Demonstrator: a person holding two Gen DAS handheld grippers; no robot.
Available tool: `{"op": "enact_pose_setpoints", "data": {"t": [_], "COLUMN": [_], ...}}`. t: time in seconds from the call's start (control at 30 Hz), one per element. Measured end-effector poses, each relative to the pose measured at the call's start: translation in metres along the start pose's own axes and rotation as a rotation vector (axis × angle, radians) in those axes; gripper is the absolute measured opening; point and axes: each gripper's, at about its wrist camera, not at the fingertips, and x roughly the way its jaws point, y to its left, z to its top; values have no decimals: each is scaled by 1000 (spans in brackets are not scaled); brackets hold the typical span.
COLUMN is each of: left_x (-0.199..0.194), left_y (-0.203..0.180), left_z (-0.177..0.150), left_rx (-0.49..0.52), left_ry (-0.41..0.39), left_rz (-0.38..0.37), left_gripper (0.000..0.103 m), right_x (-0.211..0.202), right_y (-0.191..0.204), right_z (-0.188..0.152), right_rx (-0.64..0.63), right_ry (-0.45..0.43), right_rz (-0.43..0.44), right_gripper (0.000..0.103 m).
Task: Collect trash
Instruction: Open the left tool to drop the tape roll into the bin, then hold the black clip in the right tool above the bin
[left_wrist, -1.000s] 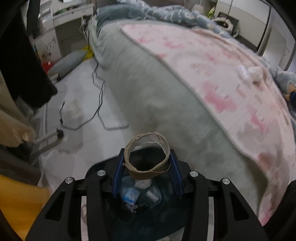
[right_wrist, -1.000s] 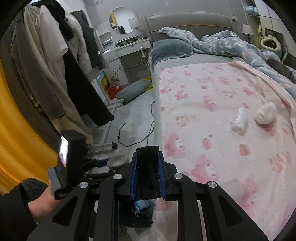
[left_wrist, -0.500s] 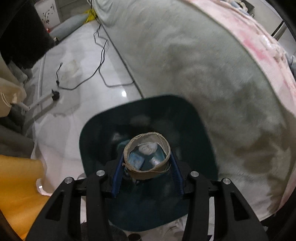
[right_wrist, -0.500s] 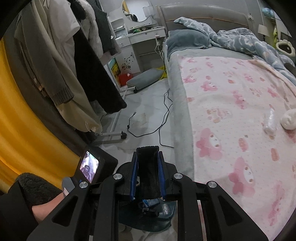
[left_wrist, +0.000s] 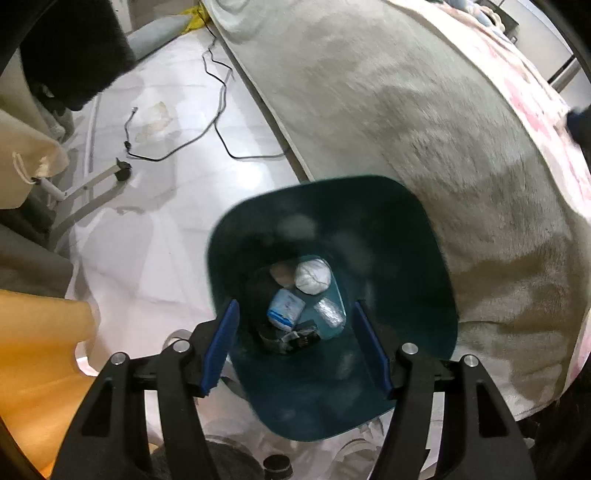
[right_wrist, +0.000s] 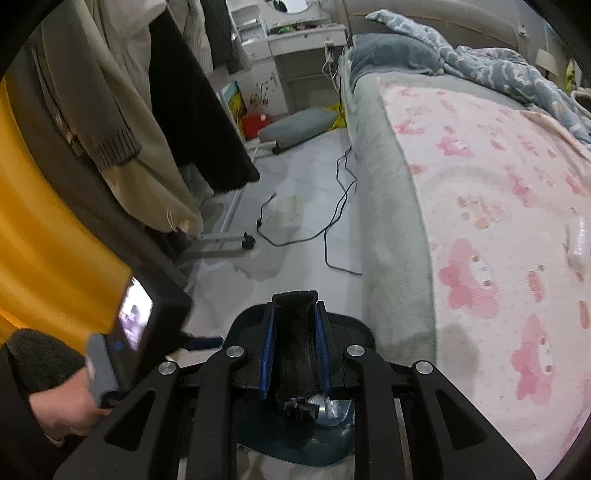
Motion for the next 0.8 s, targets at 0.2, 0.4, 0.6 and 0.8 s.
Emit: {"op": "enact_pose_setpoints", "data": {"t": [0.2, 0.4, 0.6, 0.8], "left_x": [-21, -48, -78, -115], "left_y": [21, 39, 52, 54], "left_z": [-1, -3, -4, -2], "left_rx": [-19, -24, -35, -48], "left_ry": [-56, -126, -212, -324], "left_rz": [13, 25, 19, -4], "left_gripper": [66, 66, 62, 60], "right_x": [34, 64, 89, 116], "right_y": [7, 11, 15, 22], "right_z": [-3, -11, -22, -39], "right_rx": [-15, -25, -50, -87], "right_ry": [79, 162, 238, 333], "right_rz": [-15, -28, -53, -80], "right_gripper": [20, 20, 20, 20]}}
